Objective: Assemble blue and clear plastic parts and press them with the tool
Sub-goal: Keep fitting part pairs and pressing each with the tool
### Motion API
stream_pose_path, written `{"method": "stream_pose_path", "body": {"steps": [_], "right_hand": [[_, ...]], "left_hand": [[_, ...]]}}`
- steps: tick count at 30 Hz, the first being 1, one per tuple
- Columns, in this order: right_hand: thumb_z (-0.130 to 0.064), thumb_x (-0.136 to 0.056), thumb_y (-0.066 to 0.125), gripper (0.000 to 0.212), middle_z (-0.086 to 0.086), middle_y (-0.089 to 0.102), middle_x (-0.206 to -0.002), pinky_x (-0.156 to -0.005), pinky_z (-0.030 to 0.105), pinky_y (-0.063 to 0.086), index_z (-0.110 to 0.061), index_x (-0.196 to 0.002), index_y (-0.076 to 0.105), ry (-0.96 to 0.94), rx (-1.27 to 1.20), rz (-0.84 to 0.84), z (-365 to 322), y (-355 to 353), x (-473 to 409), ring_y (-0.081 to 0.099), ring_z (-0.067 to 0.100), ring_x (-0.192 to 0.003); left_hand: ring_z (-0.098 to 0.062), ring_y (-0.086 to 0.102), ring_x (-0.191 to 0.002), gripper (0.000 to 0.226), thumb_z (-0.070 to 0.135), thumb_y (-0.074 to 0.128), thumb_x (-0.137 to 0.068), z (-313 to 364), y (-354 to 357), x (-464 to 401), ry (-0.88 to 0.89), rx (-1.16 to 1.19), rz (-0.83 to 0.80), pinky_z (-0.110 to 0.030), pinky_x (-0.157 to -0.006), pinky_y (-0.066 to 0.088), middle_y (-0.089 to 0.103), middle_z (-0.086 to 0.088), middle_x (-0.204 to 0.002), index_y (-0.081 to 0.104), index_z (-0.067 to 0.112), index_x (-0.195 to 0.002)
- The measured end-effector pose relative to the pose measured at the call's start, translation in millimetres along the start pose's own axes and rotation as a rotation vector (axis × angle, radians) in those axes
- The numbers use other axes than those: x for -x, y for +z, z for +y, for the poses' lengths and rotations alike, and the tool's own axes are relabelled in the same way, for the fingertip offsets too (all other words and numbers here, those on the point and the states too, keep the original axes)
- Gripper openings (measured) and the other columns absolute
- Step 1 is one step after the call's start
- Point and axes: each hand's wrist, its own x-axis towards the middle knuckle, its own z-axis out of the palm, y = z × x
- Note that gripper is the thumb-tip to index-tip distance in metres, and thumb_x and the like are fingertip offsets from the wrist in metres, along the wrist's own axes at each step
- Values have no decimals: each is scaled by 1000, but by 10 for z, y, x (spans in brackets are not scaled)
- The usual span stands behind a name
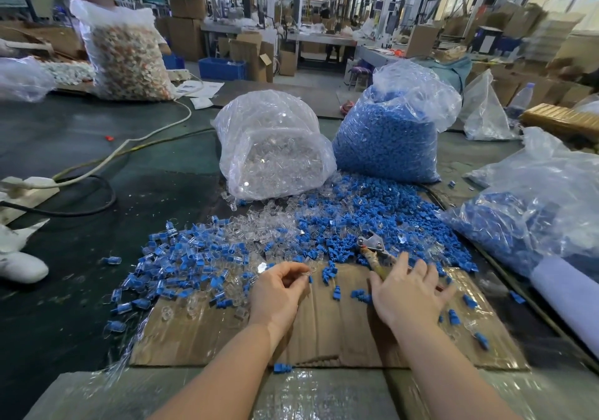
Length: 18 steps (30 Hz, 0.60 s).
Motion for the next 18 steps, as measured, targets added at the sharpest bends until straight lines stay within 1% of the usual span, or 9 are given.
{"method": "stream_pose_path", "body": {"steps": [2,4,6,8,9,11,13,15,18], "right_hand": [[-62,-92,23,77,10,14,-156,-110,60,1,-17,-150,2,5,41,-23,10,-8,-15,9,30,-143],[-59,-93,25,74,11,23,-153,-110,59,6,-14,-150,6,-19,82,25,3,-10,-14,17,31,-141],[-52,-96,30,69,12,29,-148,-108,55,19,-11,-148,11,-74,137,81,-13,-10,1,26,32,-135],[-41,-96,38,60,12,31,-144,-100,48,32,-8,-143,21,-125,165,102,-32,-18,13,33,31,-127],[-35,-96,41,53,12,31,-141,-95,47,35,-8,-139,26,-139,168,100,-42,-28,17,35,30,-124],[-24,-94,44,42,12,30,-137,-92,47,37,-8,-132,33,-149,167,80,-52,-60,25,36,30,-120],[-16,-93,45,36,14,29,-134,-92,49,38,-8,-127,36,-153,157,63,-50,-93,18,36,30,-119],[-15,-94,45,32,14,29,-131,-91,47,40,-9,-124,38,-154,133,51,-43,-128,2,37,30,-118],[-19,-96,45,28,15,27,-130,-89,44,45,-7,-121,40,-163,75,32,-47,-174,-26,39,29,-115]], "left_hand": [[1,58,-81,17,8,62,-86,10,4,-13,-15,2,1,-1,-65,42,64,13,-85,67,22,-92],[0,59,-82,17,8,62,-86,22,10,-22,-25,0,-3,-3,-65,44,65,11,-85,66,24,-91],[-3,60,-84,19,8,62,-86,37,14,-28,-42,7,0,-10,-71,47,66,9,-86,65,26,-89],[-5,61,-86,19,7,62,-86,60,12,-33,-62,23,4,-17,-78,49,66,9,-87,65,27,-87],[-5,61,-86,20,7,62,-86,69,8,-36,-69,32,6,-19,-79,50,67,9,-87,65,27,-87],[-5,61,-86,20,7,62,-85,96,-2,-45,-72,38,7,-18,-79,49,66,9,-87,65,27,-87],[-5,61,-84,20,6,62,-86,131,-11,-55,-70,51,2,-19,-79,50,66,8,-87,65,26,-88],[-8,62,-82,19,5,62,-85,170,-20,-73,-72,87,7,-23,-80,51,67,6,-86,66,23,-89],[-7,62,-79,17,5,61,-86,231,-35,-112,-72,125,22,-17,-72,51,66,5,-85,67,19,-93]]}}
